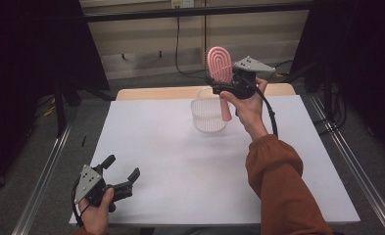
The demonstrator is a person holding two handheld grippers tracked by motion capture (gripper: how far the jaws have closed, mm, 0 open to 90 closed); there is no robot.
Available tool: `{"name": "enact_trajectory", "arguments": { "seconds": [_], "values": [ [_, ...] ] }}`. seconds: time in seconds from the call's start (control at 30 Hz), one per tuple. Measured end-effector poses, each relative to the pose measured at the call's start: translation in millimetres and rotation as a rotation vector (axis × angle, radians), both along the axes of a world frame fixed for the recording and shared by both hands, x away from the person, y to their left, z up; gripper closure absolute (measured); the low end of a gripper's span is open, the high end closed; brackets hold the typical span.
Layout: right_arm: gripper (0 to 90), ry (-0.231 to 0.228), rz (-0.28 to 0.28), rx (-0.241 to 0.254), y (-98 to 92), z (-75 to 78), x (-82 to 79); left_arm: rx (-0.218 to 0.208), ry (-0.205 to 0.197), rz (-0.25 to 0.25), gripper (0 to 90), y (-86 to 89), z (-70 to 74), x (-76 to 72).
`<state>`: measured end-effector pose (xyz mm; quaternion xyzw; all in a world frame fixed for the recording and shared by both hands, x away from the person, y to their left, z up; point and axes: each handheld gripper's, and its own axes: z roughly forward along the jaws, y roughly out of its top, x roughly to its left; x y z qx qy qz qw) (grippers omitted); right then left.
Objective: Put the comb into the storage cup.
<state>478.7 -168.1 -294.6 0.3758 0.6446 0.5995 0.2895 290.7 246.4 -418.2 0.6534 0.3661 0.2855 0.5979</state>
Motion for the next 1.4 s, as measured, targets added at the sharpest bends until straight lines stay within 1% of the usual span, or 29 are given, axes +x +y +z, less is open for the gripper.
{"name": "enact_trajectory", "arguments": {
  "seconds": [0.07, 0.23, 0.37, 0.5, 0.63, 0.7, 0.77, 0.8, 0.87, 0.97, 1.0, 1.07, 1.17, 1.2, 1.3, 1.4],
  "values": [
    [19.1, -0.006, 0.004, 0.01, 1.2, 0.3, 4.5, -0.001, 0.004, 0.001, 3.5, 0.5, -0.5, 0.3],
    [19.1, -0.014, 0.002, 0.005, 4.3, 2.2, 11.8, -0.008, 0.004, -0.001, 3.6, 0.8, -0.4, -0.2],
    [19.1, -0.033, 0.001, 0.005, 7.2, 4.1, 15.8, -0.004, 0.0, 0.0, 3.6, 0.7, -0.5, -0.1],
    [19.1, -0.036, -0.006, 0.017, 9.0, 1.3, 20.9, -0.003, -0.001, 0.0, 3.6, 0.9, -0.3, -0.1],
    [19.1, -0.031, -0.01, 0.003, 12.6, -3.3, 23.4, -0.001, 0.001, 0.0, 3.6, 1.2, -0.6, 0.0],
    [19.0, -0.037, -0.016, -0.007, 13.3, -3.0, 25.2, -0.003, 0.0, 0.002, 3.5, 0.7, -0.5, -0.1],
    [19.0, -0.036, -0.021, -0.007, 13.4, -2.3, 28.8, -0.001, -0.002, 0.0, 3.5, 0.7, -0.3, -0.4],
    [19.0, -0.034, -0.021, -0.014, 13.1, -2.2, 30.1, 0.008, -0.006, -0.002, 3.5, 1.5, 0.1, -0.7],
    [19.0, -0.039, -0.026, -0.012, 12.6, -1.3, 33.4, -0.001, -0.003, 0.0, 3.5, 1.5, 0.1, -0.5],
    [19.0, -0.042, -0.036, -0.009, 12.7, -0.8, 38.0, 0.005, -0.003, -0.001, 3.5, 2.1, -0.1, -0.1],
    [19.0, -0.042, -0.043, -0.012, 12.9, -1.2, 39.1, -0.003, -0.002, 0.0, 3.5, 1.3, -0.3, -0.1],
    [19.0, -0.042, -0.048, -0.013, 13.8, -3.7, 42.9, 0.007, -0.003, -0.004, 3.5, 2.0, -0.1, -0.3],
    [19.0, -0.04, -0.052, -0.015, 13.7, -8.5, 47.7, 0.0, -0.002, 0.001, 3.5, 2.0, -0.1, -0.5],
    [19.0, -0.035, -0.055, -0.021, 14.0, -10.6, 49.0, 0.003, -0.003, 0.001, 3.5, 2.3, -0.1, -0.3],
    [19.0, -0.039, -0.052, -0.034, 14.1, -14.9, 52.2, 0.005, -0.002, -0.003, 3.5, 2.2, -0.2, -0.3],
    [19.0, -0.033, -0.052, -0.028, 12.8, -20.2, 56.2, 0.007, -0.001, -0.004, 3.5, 2.1, -0.3, -0.3]
  ]
}}
